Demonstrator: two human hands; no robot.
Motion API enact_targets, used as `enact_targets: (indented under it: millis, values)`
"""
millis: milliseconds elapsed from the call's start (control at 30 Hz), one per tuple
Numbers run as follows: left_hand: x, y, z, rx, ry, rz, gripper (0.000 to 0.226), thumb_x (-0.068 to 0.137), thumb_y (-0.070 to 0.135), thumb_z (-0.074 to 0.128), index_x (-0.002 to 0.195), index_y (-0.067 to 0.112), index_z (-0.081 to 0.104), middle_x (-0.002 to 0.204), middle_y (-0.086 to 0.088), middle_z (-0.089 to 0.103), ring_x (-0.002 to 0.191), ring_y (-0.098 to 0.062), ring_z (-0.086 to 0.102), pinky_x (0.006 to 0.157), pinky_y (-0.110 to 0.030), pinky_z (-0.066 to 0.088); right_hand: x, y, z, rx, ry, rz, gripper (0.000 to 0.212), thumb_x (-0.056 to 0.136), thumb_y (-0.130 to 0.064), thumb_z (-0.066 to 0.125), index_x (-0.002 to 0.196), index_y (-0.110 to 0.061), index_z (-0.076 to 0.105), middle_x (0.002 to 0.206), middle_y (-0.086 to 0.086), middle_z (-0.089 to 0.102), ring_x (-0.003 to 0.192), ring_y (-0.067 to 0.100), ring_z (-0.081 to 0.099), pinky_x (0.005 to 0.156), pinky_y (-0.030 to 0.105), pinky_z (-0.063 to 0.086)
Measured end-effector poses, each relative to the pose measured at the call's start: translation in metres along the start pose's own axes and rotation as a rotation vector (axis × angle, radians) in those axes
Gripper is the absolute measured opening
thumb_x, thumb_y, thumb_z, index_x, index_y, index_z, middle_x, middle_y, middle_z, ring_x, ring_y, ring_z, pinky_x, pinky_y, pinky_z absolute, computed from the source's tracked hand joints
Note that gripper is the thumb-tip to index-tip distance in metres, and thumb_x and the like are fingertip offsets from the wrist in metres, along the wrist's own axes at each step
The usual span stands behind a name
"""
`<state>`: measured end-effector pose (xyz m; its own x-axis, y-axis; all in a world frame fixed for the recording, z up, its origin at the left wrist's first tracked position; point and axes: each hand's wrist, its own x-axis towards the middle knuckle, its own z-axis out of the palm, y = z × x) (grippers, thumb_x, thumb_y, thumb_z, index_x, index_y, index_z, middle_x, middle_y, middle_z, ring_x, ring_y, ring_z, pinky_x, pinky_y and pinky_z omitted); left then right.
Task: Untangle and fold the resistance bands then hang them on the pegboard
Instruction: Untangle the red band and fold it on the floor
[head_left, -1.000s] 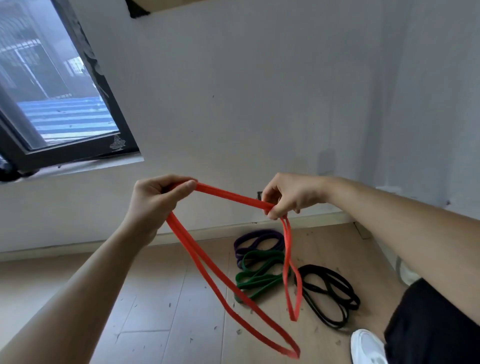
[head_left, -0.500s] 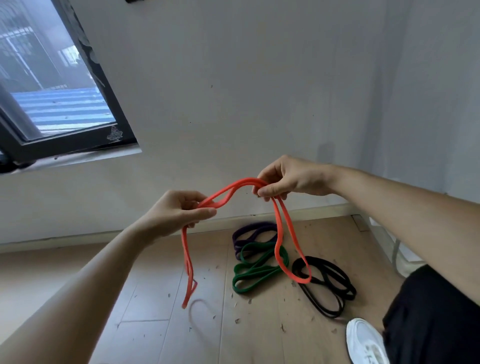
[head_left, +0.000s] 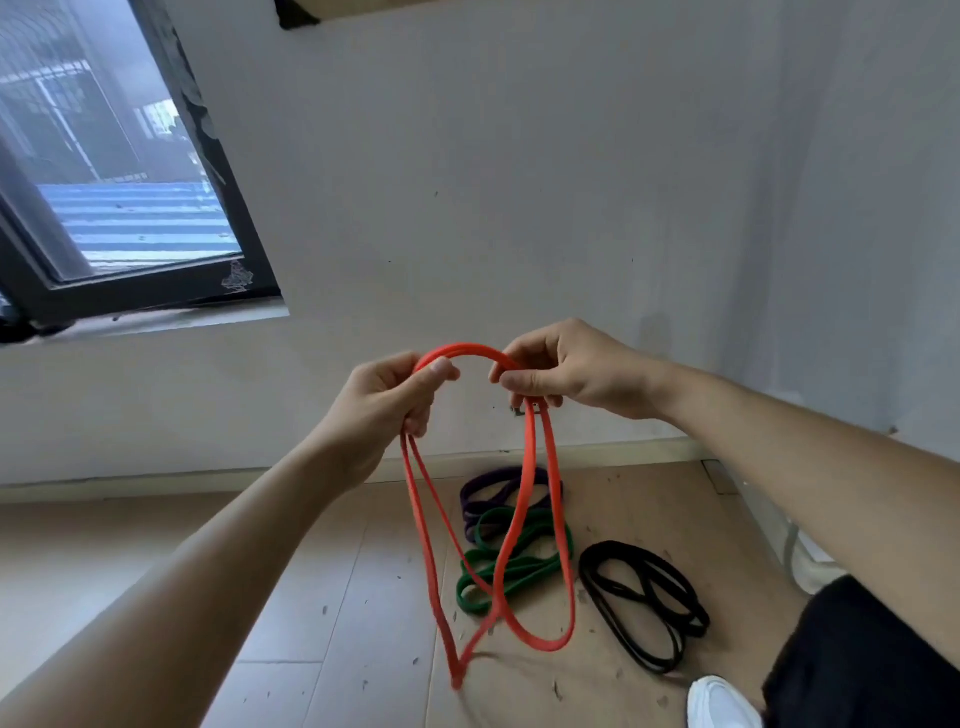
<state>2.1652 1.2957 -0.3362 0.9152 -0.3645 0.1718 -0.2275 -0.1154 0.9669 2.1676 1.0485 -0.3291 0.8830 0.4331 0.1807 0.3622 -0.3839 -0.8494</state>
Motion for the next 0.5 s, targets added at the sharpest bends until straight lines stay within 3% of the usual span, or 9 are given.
enact_targets:
  millis: [133, 267, 500]
  values:
    - [0.001, 0.005, 0.005, -0.038, 0.085, 0.06, 0.036, 0.087, 0.039, 0.064, 0.098, 0.005, 0.069, 0.055, 0.007, 0.042, 0.052, -0.01, 0.038, 0.055, -0.023, 0.039, 0.002, 0.002, 0.009, 0.038, -0.051, 0.007, 0.018, 0.092, -0.02, 0.073, 0.107, -0.01, 0.072, 0.086, 0.005, 0.076, 0.086, 0.028, 0.071, 0.069, 0.031, 0.05]
    - [0.003, 0.009, 0.002, -0.103, 0.172, 0.133, 0.023, 0.098, 0.027, 0.061, 0.097, 0.006, 0.069, 0.055, 0.007, 0.042, 0.052, -0.01, 0.035, 0.055, -0.024, 0.037, 0.005, 0.01, 0.015, -0.029, -0.135, 0.083, 0.012, 0.09, -0.015, 0.076, 0.101, -0.012, 0.074, 0.083, -0.003, 0.071, 0.076, 0.01, 0.064, 0.066, 0.024, 0.049]
    - [0.003, 0.007, -0.014, -0.193, 0.32, 0.141, 0.021, 0.102, 0.028, 0.059, 0.097, 0.012, 0.07, 0.06, 0.005, 0.037, 0.054, -0.01, 0.032, 0.055, -0.023, 0.035, 0.011, 0.049, 0.017, -0.22, -0.242, 0.243, 0.012, 0.086, -0.005, 0.073, 0.096, -0.011, 0.075, 0.084, 0.0, 0.068, 0.075, 0.01, 0.061, 0.064, 0.023, 0.049]
